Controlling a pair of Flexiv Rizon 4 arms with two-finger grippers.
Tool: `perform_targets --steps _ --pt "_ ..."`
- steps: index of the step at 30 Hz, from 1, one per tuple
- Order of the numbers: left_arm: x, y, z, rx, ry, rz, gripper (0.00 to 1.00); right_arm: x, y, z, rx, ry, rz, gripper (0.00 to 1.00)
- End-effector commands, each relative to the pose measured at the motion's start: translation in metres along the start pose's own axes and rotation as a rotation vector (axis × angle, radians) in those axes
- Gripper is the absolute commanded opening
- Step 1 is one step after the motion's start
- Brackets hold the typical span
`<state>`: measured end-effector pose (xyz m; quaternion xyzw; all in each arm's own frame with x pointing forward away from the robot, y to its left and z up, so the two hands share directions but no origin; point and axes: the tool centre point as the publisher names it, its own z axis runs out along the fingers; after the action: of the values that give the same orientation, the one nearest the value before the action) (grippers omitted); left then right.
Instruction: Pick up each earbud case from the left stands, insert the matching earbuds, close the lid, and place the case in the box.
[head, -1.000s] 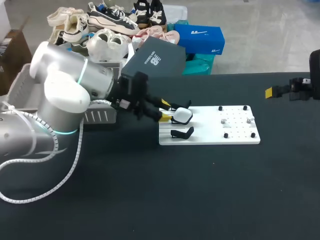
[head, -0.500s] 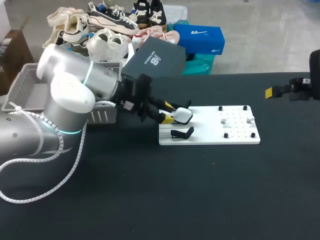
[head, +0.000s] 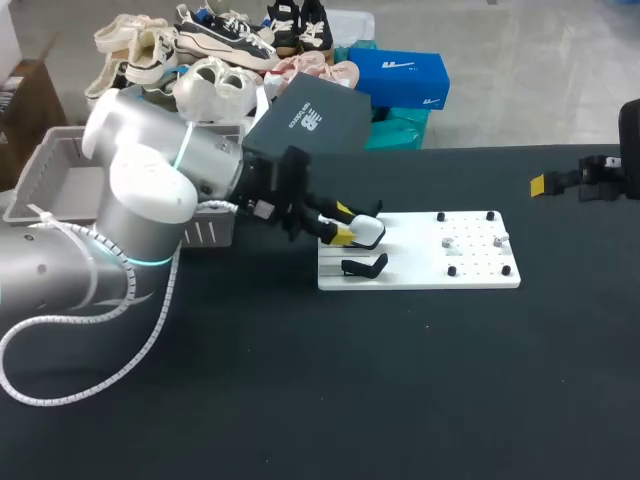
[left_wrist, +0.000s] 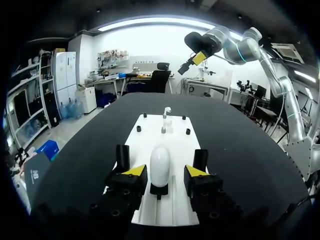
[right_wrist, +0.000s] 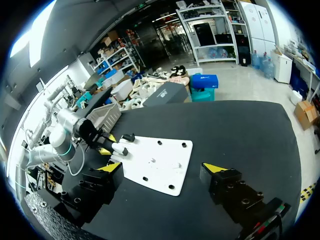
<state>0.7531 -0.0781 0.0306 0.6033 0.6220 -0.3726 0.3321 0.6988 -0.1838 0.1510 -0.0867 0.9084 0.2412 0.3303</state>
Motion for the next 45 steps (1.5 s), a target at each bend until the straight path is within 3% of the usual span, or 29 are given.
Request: perform_targets --steps 1,19,28,33,39,43,45 --pt "0.0 0.004 0.004 0.011 -0.002 0.001 0.49 0.0 -0.002 0.0 -0.005 0.0 -0.002 1.0" --pt "0.003 0.007 0.014 0.008 0.0 -0.018 0.49 0.0 -0.002 0.0 -0.005 0.0 -0.002 1.0" --pt "0.004 0.009 0.017 0.002 -0.001 -0.018 0.42 0.0 -0.002 0.0 -0.005 0.0 -0.002 1.0" --pt "0.004 0.009 0.018 0.004 -0.001 -0.012 0.27 0.0 -0.002 0.0 -0.005 0.0 -0.002 1.0" --pt "0.004 0.008 0.018 0.008 0.0 -0.005 0.23 0.0 -0.002 0.0 -0.005 0.0 -0.002 1.0" --pt "0.005 0.007 0.018 0.011 -0.002 -0.001 0.0 0.0 -0.002 0.0 -0.005 0.0 -0.002 1.0" --pt "0.004 0.006 0.016 0.013 -0.004 0.001 0.0 0.0 -0.002 0.0 -0.005 0.0 -0.002 1.0"
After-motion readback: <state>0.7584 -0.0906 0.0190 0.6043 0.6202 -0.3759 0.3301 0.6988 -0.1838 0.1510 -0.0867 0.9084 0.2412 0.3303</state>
